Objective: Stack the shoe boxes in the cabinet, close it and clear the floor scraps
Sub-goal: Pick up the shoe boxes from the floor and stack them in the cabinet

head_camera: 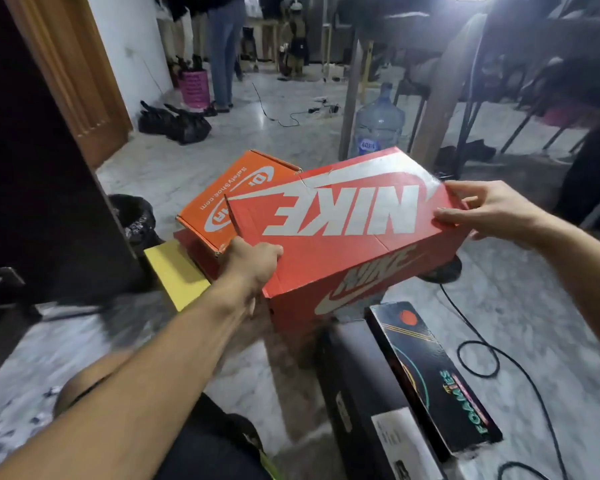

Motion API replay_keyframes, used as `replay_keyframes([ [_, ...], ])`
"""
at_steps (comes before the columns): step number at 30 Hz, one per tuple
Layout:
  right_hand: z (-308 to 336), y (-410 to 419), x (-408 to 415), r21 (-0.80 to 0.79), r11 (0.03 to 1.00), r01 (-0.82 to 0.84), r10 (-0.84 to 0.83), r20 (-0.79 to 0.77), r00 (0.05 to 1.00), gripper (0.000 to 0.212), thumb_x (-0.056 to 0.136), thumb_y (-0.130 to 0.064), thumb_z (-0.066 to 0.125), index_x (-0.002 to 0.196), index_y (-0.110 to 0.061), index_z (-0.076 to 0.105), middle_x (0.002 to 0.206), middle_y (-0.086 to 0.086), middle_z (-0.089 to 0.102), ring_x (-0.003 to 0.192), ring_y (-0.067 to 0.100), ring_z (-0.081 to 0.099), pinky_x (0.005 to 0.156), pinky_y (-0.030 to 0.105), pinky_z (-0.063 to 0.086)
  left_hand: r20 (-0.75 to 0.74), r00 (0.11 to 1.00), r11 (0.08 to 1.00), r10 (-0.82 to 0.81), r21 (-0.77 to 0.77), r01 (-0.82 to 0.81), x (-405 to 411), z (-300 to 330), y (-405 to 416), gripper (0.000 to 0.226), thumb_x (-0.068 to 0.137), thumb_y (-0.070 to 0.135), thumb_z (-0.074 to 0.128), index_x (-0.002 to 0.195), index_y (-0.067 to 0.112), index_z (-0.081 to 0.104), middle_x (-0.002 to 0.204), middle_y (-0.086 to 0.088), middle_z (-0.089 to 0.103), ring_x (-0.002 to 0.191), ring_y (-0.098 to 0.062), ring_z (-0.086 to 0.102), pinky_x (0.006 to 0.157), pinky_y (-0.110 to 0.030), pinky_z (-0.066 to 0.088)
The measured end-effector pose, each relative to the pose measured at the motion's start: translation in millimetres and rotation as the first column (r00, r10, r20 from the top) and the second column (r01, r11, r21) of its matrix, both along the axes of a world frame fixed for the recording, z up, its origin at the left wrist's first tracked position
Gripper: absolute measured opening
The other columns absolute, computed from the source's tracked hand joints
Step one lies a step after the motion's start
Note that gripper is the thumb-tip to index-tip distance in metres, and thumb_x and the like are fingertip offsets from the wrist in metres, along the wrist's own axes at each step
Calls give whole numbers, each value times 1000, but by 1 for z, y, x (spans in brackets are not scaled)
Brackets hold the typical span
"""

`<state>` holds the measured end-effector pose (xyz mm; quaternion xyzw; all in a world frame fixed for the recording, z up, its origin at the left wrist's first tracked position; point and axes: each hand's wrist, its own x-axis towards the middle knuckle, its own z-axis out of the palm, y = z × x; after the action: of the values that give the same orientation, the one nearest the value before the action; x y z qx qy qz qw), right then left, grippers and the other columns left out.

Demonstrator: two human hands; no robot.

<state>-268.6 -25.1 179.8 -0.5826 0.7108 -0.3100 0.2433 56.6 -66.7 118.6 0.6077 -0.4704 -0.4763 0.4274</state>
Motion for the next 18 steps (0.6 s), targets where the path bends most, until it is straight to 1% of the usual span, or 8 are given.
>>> replay_keyframes([
  [2,14,-9,19,-30,998,-54,55,32,998,64,58,-56,82,110,-23,66,95,10,74,72,14,67,58,27,52,17,999,998,36,-57,-35,23,17,-9,53,55,36,68,104,16,61,106,-5,68,94,-26,67,86,-43,57],
  [3,20,-15,30,-51,995,-81,83,40,996,77,48,-62,84,112,-22,65,95,10,74,69,11,66,58,25,54,17,999,995,51,-91,-49,35,25,-11,52,56,35,68,104,18,60,104,-4,67,93,-25,66,84,-41,57],
  [5,29,-27,52,-75,987,-146,148,34,988,92,38,-63,85,116,-24,58,101,18,71,70,14,63,66,34,59,19,997,985,68,-160,-64,61,40,-13,35,67,28,74,98,21,60,99,-1,68,89,-19,66,78,-33,56],
  [7,37,-39,78,-100,975,-200,204,32,978,94,32,-60,88,114,-27,55,107,27,67,76,23,64,73,47,60,15,999,976,48,-215,-43,89,52,-13,27,71,26,80,93,23,64,95,4,71,88,-14,68,78,-30,55],
  [9,42,-55,104,-136,961,-242,246,20,969,91,32,-53,88,112,-18,61,109,32,63,76,33,65,65,44,61,33,999,973,12,-232,-4,119,63,-11,39,65,27,87,99,25,68,98,6,73,93,-12,68,85,-31,54],
  [12,46,-79,144,-157,934,-321,326,7,945,90,28,-58,88,107,-22,66,97,30,67,70,25,62,64,51,60,83,996,974,-38,-220,56,166,74,-6,62,51,28,94,109,22,70,102,6,75,100,-12,69,93,-33,52],
  [14,46,-93,172,-137,919,-370,372,-7,928,91,29,-57,88,108,-16,68,90,23,70,69,21,65,64,51,60,115,993,979,-28,-197,50,195,78,1,75,39,35,91,110,21,71,102,6,75,102,-13,68,94,-32,51],
  [18,44,-117,232,-100,864,-494,493,-35,869,77,43,-43,87,108,-6,66,96,28,67,74,29,69,61,47,61,153,988,994,-18,-103,34,252,78,15,78,36,37,97,107,22,70,100,3,76,100,-16,68,91,-37,52],
])
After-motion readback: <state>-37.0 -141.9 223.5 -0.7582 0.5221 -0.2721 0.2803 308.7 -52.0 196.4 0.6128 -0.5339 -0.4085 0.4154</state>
